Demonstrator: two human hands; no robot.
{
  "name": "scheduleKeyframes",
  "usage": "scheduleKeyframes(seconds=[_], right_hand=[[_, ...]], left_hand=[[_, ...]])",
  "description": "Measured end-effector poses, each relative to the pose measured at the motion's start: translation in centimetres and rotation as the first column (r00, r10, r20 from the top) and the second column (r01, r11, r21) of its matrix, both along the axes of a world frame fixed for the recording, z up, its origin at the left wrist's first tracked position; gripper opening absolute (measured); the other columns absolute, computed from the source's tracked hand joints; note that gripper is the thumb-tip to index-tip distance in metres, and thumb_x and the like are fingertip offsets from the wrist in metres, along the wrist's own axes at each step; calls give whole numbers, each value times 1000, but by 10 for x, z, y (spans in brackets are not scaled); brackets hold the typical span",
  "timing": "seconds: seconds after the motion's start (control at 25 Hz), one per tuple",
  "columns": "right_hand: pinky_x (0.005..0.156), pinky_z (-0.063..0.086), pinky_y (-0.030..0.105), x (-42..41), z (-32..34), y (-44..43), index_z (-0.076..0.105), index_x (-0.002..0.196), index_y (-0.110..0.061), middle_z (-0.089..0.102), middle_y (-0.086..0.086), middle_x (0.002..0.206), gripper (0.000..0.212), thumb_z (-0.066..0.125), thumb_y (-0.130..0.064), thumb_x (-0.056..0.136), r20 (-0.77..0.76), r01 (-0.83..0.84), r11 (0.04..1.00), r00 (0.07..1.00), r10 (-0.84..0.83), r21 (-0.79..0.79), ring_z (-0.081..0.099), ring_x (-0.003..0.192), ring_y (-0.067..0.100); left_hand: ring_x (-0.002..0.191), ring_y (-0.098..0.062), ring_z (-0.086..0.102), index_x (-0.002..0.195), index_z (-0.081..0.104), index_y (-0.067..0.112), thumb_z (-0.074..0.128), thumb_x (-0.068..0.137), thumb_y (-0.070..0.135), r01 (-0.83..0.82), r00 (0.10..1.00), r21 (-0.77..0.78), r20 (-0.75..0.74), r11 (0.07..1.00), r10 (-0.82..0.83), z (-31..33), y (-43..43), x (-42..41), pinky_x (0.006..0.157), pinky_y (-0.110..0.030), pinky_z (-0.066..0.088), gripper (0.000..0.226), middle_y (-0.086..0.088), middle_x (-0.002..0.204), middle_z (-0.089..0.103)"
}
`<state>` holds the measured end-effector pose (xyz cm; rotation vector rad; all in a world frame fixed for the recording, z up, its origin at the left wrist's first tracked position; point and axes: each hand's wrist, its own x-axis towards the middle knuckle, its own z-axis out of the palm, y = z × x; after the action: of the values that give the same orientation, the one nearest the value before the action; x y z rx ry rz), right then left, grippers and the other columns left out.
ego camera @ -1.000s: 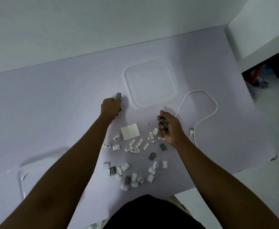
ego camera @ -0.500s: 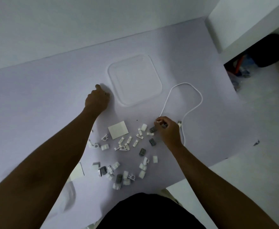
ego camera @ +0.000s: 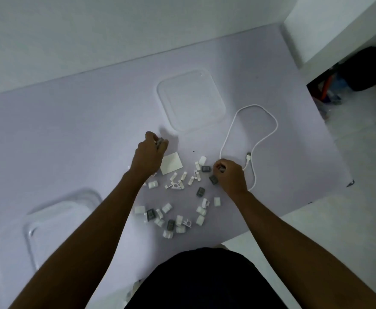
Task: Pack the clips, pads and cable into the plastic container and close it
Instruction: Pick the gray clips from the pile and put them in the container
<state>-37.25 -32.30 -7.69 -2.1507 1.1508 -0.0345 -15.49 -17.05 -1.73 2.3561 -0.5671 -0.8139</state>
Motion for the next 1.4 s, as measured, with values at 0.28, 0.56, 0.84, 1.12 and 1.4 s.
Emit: scheduleKeyframes(seconds=[0.28, 0.56, 0.84, 1.12, 1.4], right_hand=[[78, 54, 32, 14, 8, 25, 70, 106, -15, 74, 10, 96, 22, 72, -20, 84, -40, -34, 999, 999, 35, 26, 69, 89, 28], [58, 42, 21, 26, 17, 65, 70, 83, -12, 67, -1, 70, 14, 75, -24, 85, 24, -2, 999, 1000, 1, 43, 62, 63, 11], [48, 28, 26, 89, 64, 160, 67, 87, -5, 56, 5, 73, 25, 72, -29, 89, 185, -114, 607, 981, -56, 787, 44, 54, 13], [49, 38, 28, 141, 75, 308, 65, 89, 1, 60, 9, 76, 31, 70, -31, 90, 202, -219, 560, 975, 93, 799, 50, 54, 16], [55, 47, 31, 146, 51, 391, 63, 91, -7, 63, 6, 75, 29, 65, -36, 91, 109, -245, 647, 964, 243, 722, 58, 61, 16]], left_hand=[[70, -25, 64, 108, 46, 14, 50, 96, 48, -68, 997, -36, -41, 997, 66, 16, 92, -7, 68, -41, 54, 36, -11, 86, 66], [63, -22, 58, 104, 47, 15, 51, 94, 49, -87, 994, -98, -68, 991, 81, 22, 134, -15, 62, -35, 48, 36, -8, 79, 66], [61, -18, 55, 99, 50, 16, 56, 93, 49, -253, 959, -94, -156, 963, 237, 32, 257, -13, 60, -33, 46, 33, -9, 74, 64], [71, -26, 59, 96, 45, 9, 51, 95, 41, -176, 982, 326, -5, 929, 188, 3, 381, -40, 61, -34, 43, 32, -8, 81, 63], [98, -34, 64, 120, 48, 9, 52, 90, 35, -4, 997, 604, 60, 797, -40, -18, 406, -44, 75, -37, 48, 40, -13, 112, 64]])
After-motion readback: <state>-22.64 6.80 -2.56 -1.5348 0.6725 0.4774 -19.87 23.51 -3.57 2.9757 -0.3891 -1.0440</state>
